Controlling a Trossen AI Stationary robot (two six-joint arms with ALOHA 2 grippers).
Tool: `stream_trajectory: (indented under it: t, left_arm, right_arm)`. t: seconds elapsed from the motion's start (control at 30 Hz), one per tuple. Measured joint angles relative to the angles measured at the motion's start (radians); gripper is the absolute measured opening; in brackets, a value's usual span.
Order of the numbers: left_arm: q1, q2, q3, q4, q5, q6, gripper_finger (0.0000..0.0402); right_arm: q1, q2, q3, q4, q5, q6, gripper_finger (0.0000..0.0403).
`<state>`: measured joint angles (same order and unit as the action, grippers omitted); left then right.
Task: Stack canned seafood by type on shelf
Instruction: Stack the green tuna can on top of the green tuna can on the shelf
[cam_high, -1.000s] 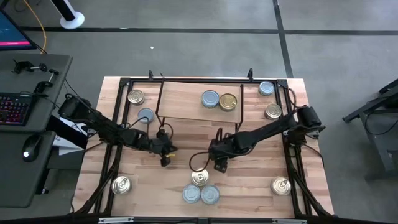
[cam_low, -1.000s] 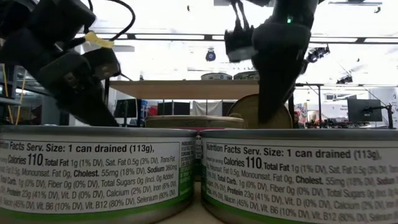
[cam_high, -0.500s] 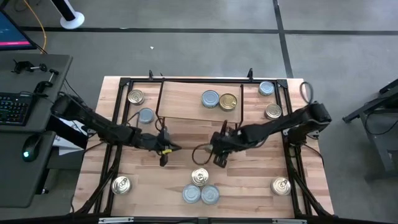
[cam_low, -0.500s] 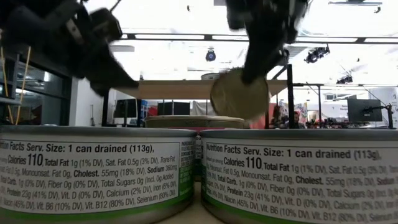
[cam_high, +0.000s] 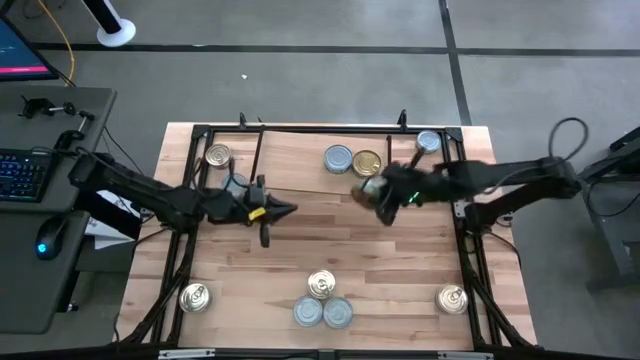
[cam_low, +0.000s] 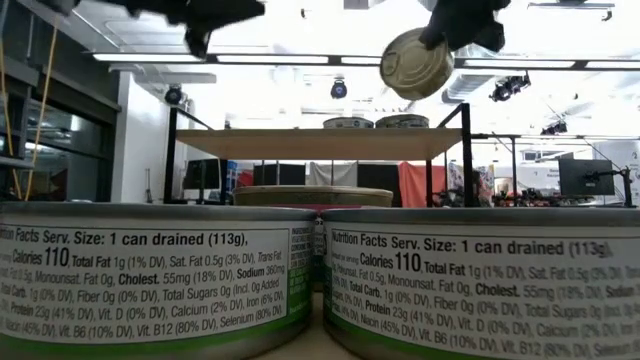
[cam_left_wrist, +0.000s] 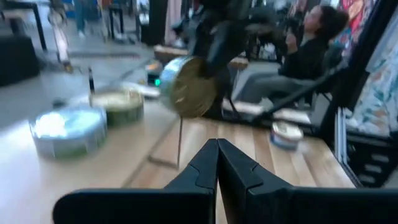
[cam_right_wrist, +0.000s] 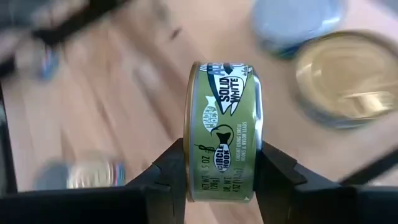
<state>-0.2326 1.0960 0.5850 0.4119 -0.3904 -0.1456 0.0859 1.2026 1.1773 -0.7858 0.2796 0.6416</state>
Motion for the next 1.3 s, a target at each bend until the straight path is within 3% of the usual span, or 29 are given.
stream_trajectory:
  t: [0.17, 0.43, 0.53, 0.9, 1.13, 1.3]
  left_arm:
    - [0.025, 0.017, 0.069, 0.004, 0.001, 0.042, 0.0000]
    - [0.023, 0.017, 0.113, -0.002, 0.001, 0.069, 0.0000]
    - [0.020, 0.017, 0.117, -0.003, 0.001, 0.078, 0.0000]
    - [0.020, 0.017, 0.116, -0.007, 0.002, 0.053, 0.0000]
    - [0.020, 0.017, 0.116, -0.026, 0.002, 0.053, 0.0000]
    - [0.020, 0.017, 0.116, -0.026, 0.002, 0.053, 0.0000]
  right_arm:
    - [-0.183, -0.134, -0.112, 0.207, -0.033, 0.140, 0.0115]
    - [-0.442, -0.166, -0.320, 0.493, -0.349, 0.305, 0.0115]
    - [-0.473, -0.161, -0.365, 0.574, -0.369, 0.334, 0.0115]
    - [-0.505, -0.162, -0.376, 0.572, -0.378, 0.402, 0.0115]
    - [-0.505, -0.134, -0.376, 0.559, -0.367, 0.443, 0.0222]
    - [-0.505, -0.106, -0.376, 0.574, -0.367, 0.443, 0.0243]
